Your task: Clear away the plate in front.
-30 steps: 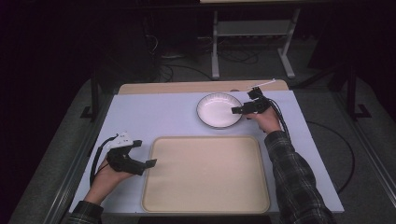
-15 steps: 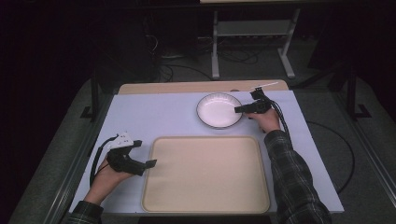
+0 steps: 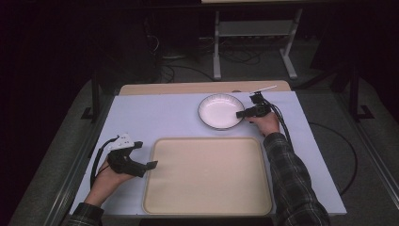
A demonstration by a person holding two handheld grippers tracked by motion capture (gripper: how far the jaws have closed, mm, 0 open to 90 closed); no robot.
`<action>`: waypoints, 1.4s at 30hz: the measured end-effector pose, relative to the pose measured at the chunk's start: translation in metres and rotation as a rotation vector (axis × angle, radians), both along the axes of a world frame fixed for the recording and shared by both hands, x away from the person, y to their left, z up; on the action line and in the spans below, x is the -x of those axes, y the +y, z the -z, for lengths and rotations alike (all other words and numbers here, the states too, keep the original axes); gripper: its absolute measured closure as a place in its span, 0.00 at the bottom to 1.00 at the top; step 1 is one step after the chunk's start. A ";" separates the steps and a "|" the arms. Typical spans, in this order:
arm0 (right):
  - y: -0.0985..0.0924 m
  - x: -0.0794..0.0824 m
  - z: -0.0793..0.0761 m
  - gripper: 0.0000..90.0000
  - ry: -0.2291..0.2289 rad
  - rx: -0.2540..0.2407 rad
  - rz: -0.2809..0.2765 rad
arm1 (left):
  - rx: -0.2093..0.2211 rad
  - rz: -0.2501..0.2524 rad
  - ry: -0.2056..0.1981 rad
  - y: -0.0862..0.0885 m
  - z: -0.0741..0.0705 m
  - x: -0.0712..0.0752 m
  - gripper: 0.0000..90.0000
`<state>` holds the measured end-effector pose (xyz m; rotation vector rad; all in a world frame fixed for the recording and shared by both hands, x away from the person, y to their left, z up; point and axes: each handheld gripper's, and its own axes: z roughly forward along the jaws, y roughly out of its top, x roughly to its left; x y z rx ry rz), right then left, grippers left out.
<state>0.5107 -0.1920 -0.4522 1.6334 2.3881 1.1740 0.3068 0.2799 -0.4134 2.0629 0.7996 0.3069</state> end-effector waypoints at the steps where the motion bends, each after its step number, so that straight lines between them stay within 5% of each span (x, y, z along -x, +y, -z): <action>1: 0.000 0.000 0.000 0.69 0.002 -0.003 0.000 | 0.000 0.000 0.000 0.000 0.000 0.000 0.00; 20: -0.002 -0.001 0.001 0.74 -0.001 -0.020 0.005 | -0.001 -0.001 0.001 0.000 0.000 0.000 0.00; 42: -0.004 -0.003 -0.001 0.90 -0.001 -0.135 0.026 | 0.000 0.000 0.002 0.000 0.000 0.001 0.00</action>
